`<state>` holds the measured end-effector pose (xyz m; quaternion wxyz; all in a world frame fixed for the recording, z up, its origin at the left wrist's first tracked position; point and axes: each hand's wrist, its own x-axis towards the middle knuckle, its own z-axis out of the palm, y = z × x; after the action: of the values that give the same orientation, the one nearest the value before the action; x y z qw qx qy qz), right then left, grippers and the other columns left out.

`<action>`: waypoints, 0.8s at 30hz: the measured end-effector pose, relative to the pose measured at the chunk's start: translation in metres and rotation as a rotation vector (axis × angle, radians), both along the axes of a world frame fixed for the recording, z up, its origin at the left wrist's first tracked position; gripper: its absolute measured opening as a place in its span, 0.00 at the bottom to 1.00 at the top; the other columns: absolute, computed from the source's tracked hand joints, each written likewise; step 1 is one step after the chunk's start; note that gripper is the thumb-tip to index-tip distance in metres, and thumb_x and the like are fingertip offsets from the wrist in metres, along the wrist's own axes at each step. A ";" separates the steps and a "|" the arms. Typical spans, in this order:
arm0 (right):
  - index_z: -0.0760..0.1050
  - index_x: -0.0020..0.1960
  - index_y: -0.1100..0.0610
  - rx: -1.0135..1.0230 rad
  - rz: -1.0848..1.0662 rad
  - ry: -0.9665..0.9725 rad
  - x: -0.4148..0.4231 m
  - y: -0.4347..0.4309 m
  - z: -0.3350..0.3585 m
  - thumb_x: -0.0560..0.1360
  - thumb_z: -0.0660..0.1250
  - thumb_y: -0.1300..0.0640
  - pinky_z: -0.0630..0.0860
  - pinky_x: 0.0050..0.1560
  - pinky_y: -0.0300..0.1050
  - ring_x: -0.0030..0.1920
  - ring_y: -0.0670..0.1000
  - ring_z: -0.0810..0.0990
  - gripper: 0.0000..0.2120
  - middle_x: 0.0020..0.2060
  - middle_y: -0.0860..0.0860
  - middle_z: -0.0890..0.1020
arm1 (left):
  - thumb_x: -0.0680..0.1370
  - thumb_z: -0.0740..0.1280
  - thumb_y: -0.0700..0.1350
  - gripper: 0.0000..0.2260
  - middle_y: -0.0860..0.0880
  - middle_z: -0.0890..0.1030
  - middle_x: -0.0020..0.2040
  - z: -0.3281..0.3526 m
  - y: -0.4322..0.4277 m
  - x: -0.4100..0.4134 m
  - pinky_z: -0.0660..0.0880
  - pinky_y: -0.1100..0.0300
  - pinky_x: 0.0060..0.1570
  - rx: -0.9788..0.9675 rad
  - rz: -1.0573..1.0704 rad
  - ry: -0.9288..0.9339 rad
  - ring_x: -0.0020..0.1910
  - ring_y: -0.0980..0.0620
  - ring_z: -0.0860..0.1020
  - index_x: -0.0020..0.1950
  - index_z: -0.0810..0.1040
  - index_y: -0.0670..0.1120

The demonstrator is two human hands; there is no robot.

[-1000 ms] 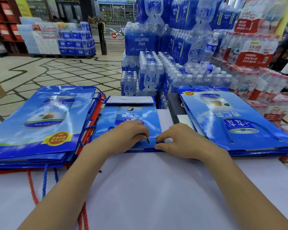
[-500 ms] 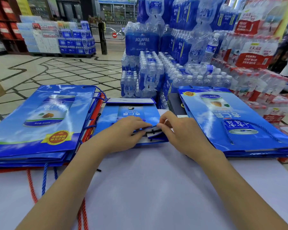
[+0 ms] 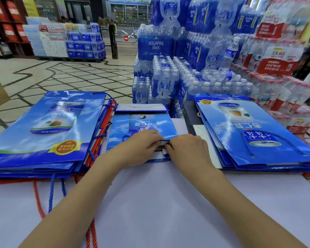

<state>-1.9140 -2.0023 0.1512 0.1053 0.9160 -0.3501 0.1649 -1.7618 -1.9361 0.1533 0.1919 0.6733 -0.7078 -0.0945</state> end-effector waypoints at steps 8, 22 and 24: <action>0.69 0.38 0.53 0.022 0.101 0.028 -0.003 -0.003 -0.006 0.79 0.58 0.52 0.55 0.31 0.46 0.39 0.59 0.71 0.11 0.35 0.52 0.73 | 0.83 0.54 0.43 0.12 0.48 0.78 0.55 -0.003 -0.003 0.000 0.70 0.50 0.58 0.095 0.068 -0.020 0.55 0.48 0.74 0.59 0.77 0.45; 0.80 0.43 0.52 0.083 0.204 -0.070 -0.018 -0.016 0.008 0.78 0.63 0.43 0.70 0.40 0.47 0.43 0.54 0.77 0.15 0.39 0.49 0.78 | 0.83 0.58 0.46 0.11 0.54 0.79 0.53 0.000 0.000 0.008 0.70 0.59 0.54 0.109 0.073 0.093 0.52 0.54 0.73 0.59 0.77 0.52; 0.78 0.38 0.53 -0.003 0.216 -0.165 -0.018 -0.019 0.005 0.74 0.71 0.45 0.66 0.36 0.45 0.38 0.54 0.77 0.13 0.35 0.49 0.77 | 0.83 0.59 0.47 0.10 0.55 0.79 0.53 0.000 0.001 0.009 0.71 0.59 0.53 0.108 0.068 0.123 0.51 0.55 0.73 0.59 0.77 0.53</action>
<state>-1.9323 -2.0214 0.1562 0.0593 0.9315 -0.2566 0.2509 -1.7526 -1.9351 0.1537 0.2014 0.6992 -0.6653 -0.1670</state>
